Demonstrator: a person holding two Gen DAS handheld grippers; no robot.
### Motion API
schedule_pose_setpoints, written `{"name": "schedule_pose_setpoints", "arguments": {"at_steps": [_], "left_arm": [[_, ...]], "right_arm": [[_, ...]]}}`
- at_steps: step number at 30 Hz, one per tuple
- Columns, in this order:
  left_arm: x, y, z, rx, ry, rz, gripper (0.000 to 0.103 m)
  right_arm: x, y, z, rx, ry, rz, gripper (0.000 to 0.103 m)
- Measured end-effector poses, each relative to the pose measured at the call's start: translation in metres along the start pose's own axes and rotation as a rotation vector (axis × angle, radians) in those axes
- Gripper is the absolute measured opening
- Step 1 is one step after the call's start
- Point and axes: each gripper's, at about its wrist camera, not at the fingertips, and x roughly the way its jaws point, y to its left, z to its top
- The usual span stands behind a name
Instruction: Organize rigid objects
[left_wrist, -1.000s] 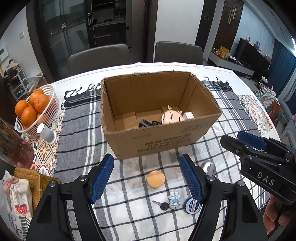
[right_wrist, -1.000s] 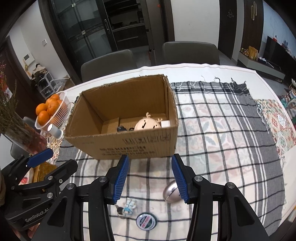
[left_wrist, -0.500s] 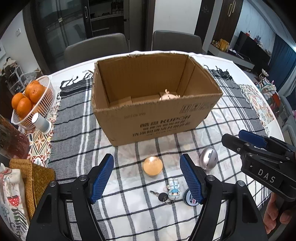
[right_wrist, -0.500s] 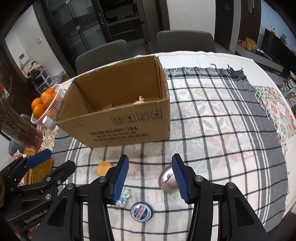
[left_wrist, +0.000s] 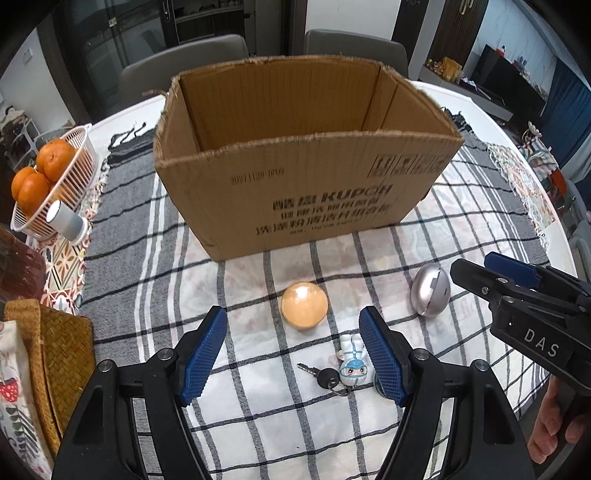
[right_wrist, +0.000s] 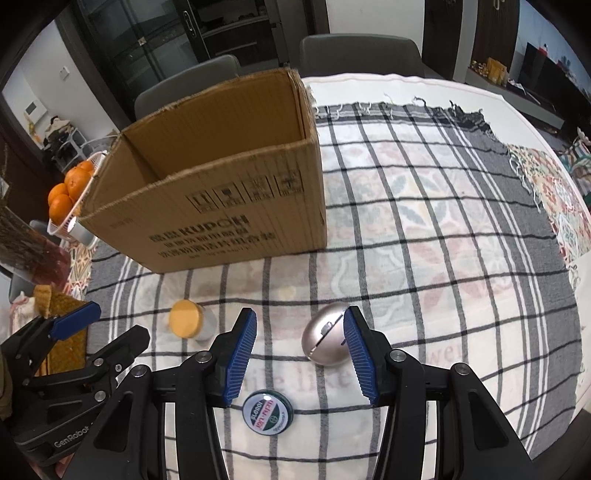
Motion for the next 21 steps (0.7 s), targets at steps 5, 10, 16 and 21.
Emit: {"name": "schedule_pose_setpoints", "arguments": {"at_steps": [5,10,16,21], "left_arm": [[0.013,0.001,-0.004,-0.002,0.029,0.0,0.073],[0.025,0.001,-0.006,-0.002,0.053,0.002,0.073],[0.038,0.0,-0.008,0.002,0.076,0.012,0.073],[0.049,0.001,-0.009,0.003,0.094,0.015,0.073]], "right_arm": [[0.013,-0.003,-0.005,0.008,0.034,-0.002,0.051],[0.025,-0.007,-0.009,0.015,0.062,-0.006,0.051],[0.037,-0.012,-0.012,0.025,0.086,-0.015,0.051],[0.049,-0.016,-0.014,0.034,0.109,-0.019,0.051]]}}
